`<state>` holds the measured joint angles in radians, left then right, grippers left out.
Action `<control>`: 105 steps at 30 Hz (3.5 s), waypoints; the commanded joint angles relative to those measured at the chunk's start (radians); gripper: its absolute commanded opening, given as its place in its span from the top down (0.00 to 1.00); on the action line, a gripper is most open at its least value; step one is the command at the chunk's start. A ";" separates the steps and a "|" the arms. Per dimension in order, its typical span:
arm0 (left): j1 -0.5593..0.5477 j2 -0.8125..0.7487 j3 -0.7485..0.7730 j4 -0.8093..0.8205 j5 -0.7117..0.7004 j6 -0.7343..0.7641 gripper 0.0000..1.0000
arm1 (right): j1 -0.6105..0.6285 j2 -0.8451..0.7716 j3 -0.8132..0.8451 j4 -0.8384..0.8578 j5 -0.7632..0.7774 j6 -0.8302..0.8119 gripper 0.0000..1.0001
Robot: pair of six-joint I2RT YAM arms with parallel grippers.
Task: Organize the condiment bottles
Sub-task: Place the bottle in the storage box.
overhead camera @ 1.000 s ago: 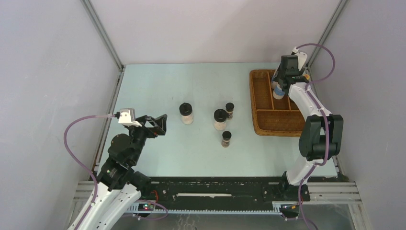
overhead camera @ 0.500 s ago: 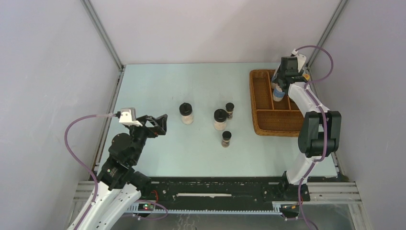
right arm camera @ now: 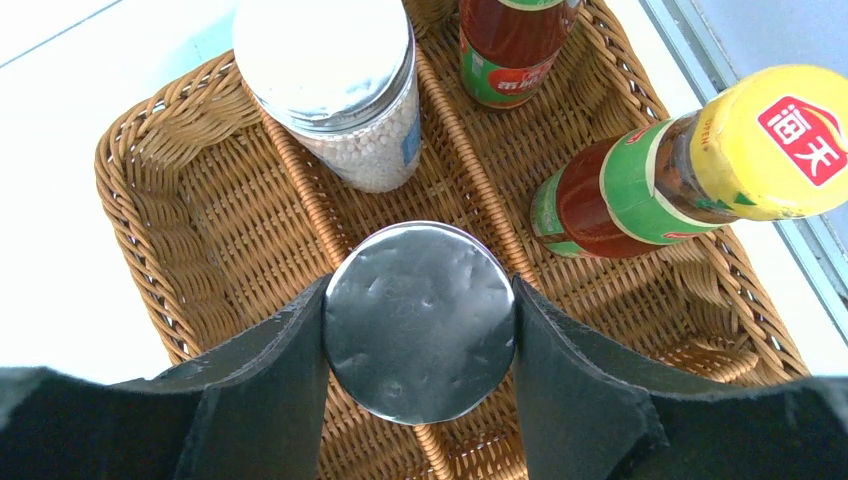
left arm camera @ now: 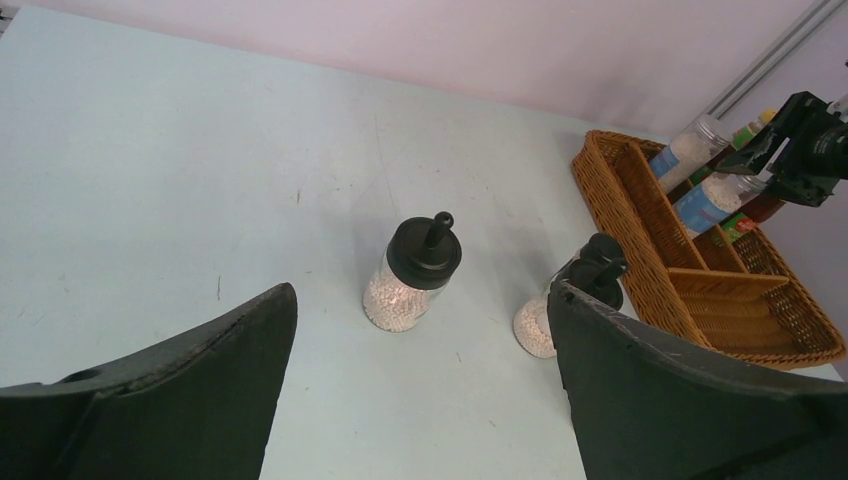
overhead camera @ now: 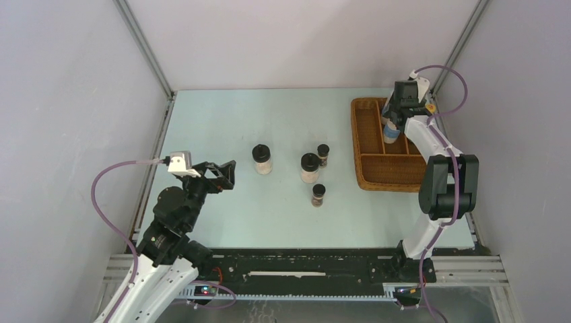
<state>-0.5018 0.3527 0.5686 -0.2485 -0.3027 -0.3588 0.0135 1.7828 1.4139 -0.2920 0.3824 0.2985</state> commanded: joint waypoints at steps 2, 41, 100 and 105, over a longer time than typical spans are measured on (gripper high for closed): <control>-0.004 0.006 -0.022 0.043 0.006 0.002 0.00 | -0.006 -0.005 0.004 0.077 0.017 0.025 1.00; -0.004 -0.001 -0.022 0.038 0.012 -0.004 0.00 | -0.032 0.015 -0.005 0.048 0.000 0.057 0.39; -0.004 -0.017 -0.026 0.032 0.013 -0.012 0.00 | 0.012 0.039 0.039 0.009 -0.008 0.050 0.61; -0.004 -0.017 -0.027 0.033 0.013 -0.014 0.00 | 0.011 0.043 0.037 0.009 -0.009 0.051 0.34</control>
<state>-0.5018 0.3321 0.5686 -0.2485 -0.3019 -0.3664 0.0223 1.8088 1.4166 -0.2947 0.3824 0.3283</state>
